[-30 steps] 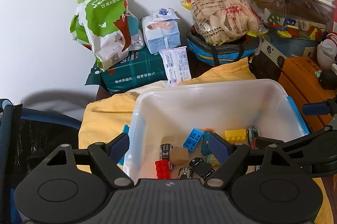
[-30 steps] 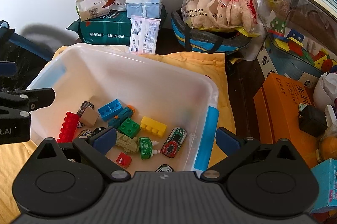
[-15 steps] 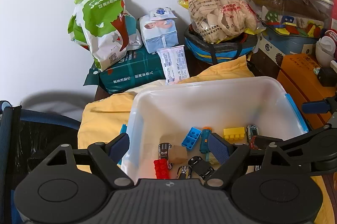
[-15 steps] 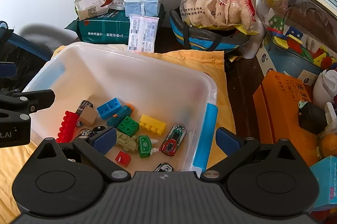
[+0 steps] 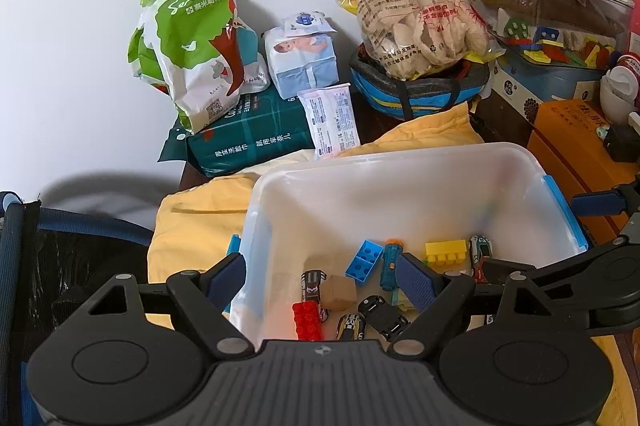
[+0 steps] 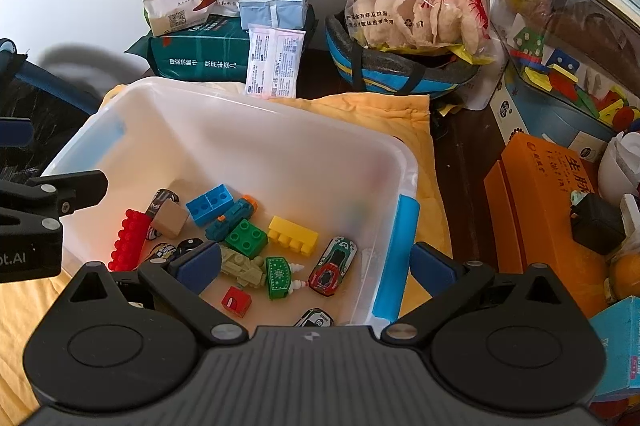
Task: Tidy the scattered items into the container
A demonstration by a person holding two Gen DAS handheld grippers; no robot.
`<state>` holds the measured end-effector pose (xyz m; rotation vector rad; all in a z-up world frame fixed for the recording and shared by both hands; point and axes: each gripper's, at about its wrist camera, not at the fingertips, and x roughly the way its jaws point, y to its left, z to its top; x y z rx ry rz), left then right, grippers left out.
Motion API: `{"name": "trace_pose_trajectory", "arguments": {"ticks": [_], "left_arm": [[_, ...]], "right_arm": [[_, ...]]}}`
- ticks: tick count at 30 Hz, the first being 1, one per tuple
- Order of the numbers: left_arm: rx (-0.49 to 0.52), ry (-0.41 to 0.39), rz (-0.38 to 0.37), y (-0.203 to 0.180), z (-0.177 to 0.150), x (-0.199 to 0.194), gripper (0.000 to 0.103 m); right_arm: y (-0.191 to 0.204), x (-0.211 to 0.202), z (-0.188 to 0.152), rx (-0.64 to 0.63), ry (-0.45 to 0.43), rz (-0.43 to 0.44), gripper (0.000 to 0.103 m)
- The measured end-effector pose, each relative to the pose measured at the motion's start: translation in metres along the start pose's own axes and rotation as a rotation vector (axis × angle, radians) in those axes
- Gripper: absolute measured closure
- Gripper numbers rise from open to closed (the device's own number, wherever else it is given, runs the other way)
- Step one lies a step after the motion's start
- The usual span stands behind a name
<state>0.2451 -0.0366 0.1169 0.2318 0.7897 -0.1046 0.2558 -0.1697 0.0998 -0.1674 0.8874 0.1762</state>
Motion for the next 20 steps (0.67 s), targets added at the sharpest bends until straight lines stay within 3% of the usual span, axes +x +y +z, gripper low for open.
{"name": "trace_pose_trajectory", "arguments": {"ticks": [20], "left_arm": [[-0.050,0.006,-0.011,0.0066,-0.0047,0.0006,0.017]], "right_arm": [[-0.0005,0.0016,-0.0021,0.008,0.000,0.004,0.000]]}}
